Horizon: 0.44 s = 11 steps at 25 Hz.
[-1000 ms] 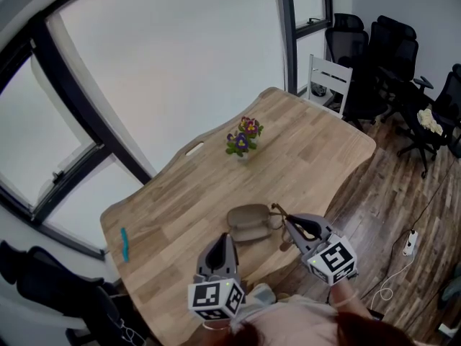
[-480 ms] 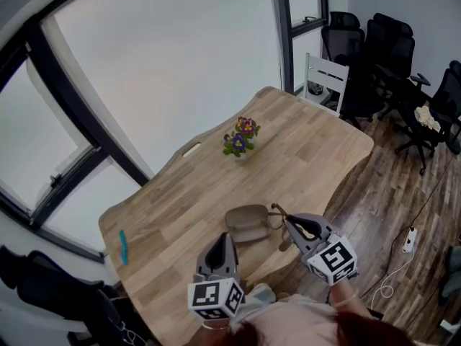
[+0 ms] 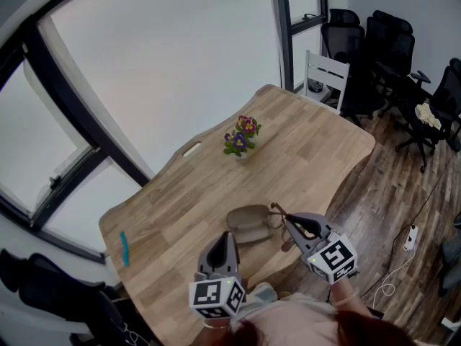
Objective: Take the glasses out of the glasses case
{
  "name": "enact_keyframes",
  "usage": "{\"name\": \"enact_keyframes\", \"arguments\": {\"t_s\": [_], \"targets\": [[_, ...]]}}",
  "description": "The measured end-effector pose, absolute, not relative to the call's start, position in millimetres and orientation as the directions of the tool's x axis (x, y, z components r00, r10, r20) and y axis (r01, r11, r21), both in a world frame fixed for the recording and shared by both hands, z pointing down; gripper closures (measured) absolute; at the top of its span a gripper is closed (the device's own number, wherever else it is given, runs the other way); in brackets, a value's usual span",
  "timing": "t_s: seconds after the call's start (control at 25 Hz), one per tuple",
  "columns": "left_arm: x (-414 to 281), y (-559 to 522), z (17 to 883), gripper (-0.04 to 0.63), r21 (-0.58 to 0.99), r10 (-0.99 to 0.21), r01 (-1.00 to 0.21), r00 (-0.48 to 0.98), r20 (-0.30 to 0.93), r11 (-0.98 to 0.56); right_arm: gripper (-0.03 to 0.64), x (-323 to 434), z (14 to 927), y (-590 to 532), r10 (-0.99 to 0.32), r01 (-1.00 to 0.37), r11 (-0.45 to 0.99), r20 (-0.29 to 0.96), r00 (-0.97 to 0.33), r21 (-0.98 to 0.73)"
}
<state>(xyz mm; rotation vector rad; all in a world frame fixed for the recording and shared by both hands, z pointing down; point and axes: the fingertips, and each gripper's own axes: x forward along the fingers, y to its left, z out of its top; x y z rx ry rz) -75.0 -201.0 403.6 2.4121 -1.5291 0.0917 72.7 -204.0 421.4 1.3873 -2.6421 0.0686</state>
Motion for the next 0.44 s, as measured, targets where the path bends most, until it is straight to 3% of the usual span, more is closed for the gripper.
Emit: {"name": "enact_keyframes", "arguments": {"t_s": [0.44], "targets": [[-81.7, -212.9, 404.9, 0.594, 0.193, -0.873, -0.896, 0.437, 0.216, -0.401, 0.603, 68.3, 425.5, -215.0, -0.819, -0.829, 0.558, 0.177, -0.546, 0.025]]}}
